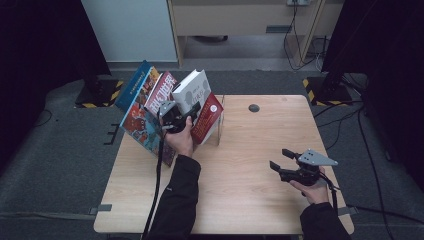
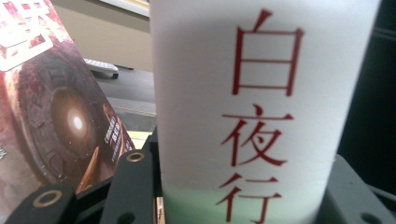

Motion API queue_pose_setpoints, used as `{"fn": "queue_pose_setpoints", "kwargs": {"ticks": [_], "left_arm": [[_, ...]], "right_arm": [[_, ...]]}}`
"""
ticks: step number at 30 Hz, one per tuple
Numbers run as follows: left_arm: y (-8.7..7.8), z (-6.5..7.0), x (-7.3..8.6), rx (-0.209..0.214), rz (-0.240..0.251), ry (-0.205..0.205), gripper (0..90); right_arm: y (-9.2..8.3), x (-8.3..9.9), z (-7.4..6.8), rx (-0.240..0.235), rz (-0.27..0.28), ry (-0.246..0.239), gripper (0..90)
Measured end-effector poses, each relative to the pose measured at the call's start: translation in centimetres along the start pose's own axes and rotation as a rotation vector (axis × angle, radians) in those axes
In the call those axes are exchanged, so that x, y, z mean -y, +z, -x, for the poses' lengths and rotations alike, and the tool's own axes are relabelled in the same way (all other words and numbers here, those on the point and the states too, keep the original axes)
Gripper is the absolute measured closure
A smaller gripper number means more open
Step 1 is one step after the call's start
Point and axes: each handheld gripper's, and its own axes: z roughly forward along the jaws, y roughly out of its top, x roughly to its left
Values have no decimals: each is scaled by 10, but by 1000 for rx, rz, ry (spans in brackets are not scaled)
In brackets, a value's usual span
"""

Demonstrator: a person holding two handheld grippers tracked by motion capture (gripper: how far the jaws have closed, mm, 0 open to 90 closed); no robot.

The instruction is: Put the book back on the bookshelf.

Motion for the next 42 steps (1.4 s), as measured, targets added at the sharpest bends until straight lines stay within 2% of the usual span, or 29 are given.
{"fn": "queue_pose_setpoints", "kwargs": {"ticks": [5,8,13,15,19,22,27,31,37,40,42], "left_arm": [[-5,7,2,-17,3,62,533],[-9,8,5,-18,9,65,532],[-14,2,2,-1,14,26,533],[-16,4,-2,-7,17,42,533],[-15,14,-8,-36,20,106,533],[-15,16,-10,-36,15,113,533],[-18,13,-14,-26,19,99,533],[-24,16,-16,-28,9,124,533],[-32,17,-7,-32,6,134,532],[-30,18,2,-36,-3,143,532],[-28,15,10,-34,-5,131,533]], "right_arm": [[0,0,1,0,-1,4,276],[0,0,1,-1,0,2,278],[1,0,0,-1,0,0,280],[1,1,0,-2,-4,0,281],[2,1,0,-2,-4,-1,282],[1,0,1,-1,-3,2,283],[2,1,2,-2,-7,3,284],[2,1,2,-3,-7,6,285],[3,1,1,-5,-9,0,287],[3,1,0,-6,-8,1,287],[3,1,0,-7,-6,0,288]]}}
